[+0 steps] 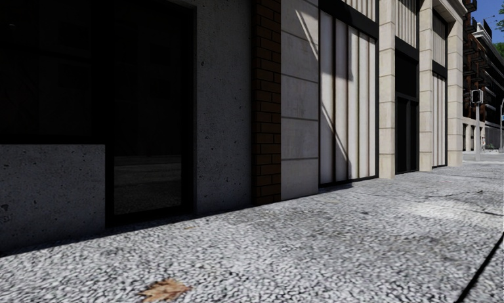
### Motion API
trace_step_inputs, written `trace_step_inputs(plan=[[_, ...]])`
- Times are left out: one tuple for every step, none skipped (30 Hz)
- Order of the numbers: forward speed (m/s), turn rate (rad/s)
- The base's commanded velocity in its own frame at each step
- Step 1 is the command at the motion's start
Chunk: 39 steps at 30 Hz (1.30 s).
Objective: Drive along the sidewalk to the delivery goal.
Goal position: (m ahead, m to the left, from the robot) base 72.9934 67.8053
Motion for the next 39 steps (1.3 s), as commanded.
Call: trace_step_inputs(plan=[[1.52, 0.00], [2.00, -0.29], [2.00, -0.32], [2.00, -0.39], [2.00, -0.47], [2.00, -0.47], [2.00, -0.49], [2.00, -0.49], [2.00, -0.49], [2.00, -0.49], [2.00, -0.49], [2.00, -0.49], [2.00, -0.49], [2.00, -0.49], [2.00, -0.49], [2.00, -0.49], [2.00, -0.49], [2.00, -0.49], [2.00, -0.49], [2.00, -0.50], [2.00, -0.51], [2.00, -0.51], [2.00, -0.51], [2.00, -0.51], [2.00, -0.51], [2.00, -0.51], [2.00, -0.51], [2.00, -0.51], [2.00, -0.51], [2.00, -0.51], [2.00, -0.51], [2.00, -0.51], [2.00, -0.51], [2.00, -0.51], [2.00, -0.51], [2.00, -0.51], [2.00, -0.51], [2.00, -0.51], [2.00, -0.51]])
